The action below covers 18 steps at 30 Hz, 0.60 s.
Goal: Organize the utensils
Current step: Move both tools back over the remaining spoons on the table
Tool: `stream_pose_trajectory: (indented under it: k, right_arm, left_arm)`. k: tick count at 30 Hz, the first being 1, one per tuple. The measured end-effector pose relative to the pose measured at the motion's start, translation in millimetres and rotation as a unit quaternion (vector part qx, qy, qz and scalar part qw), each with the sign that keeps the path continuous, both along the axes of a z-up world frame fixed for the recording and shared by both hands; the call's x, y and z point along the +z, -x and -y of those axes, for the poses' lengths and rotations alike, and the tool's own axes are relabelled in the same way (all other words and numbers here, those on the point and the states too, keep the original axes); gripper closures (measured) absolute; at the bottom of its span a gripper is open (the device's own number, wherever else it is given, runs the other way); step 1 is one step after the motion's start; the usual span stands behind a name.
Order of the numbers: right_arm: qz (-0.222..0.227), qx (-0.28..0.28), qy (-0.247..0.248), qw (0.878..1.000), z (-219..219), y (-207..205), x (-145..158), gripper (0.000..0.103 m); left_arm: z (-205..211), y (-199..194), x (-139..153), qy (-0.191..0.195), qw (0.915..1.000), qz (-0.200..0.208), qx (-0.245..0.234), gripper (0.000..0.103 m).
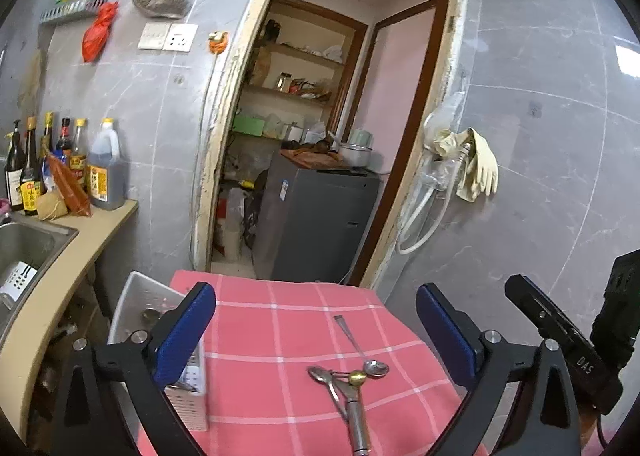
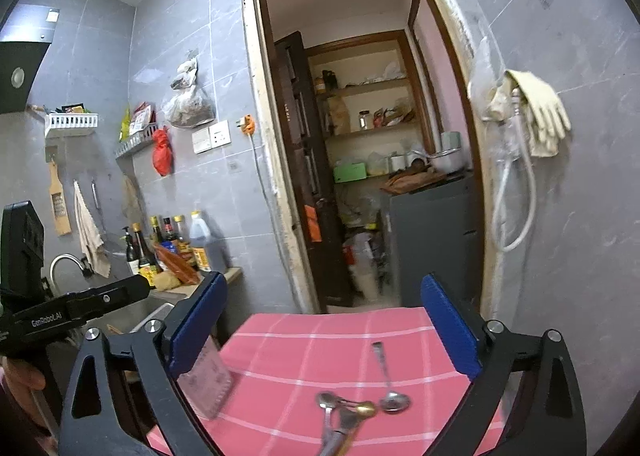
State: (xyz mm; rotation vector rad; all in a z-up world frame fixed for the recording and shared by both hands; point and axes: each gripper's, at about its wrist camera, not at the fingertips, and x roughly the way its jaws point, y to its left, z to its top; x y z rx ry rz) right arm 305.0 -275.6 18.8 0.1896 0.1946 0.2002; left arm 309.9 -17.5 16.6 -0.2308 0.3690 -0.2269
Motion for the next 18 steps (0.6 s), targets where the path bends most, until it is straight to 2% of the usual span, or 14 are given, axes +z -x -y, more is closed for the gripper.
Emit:
stream_pose_trajectory:
  k: [7, 18]
  right_arm:
    - [-0.013, -0.016, 0.015, 1.000, 25.9, 6.5, -11.0, 0.003]
    - [-0.078, -0.032, 0.020, 0.996, 55.1, -9.7, -68.8, 0.004]
  left_arm:
    - [35.3, 5.4, -13.1, -0.028, 0.9996, 0.008, -0.004, 0.001]
    - [73.6, -4.9, -67.8, -0.055, 0.9963, -0.050, -0.043, 0.001]
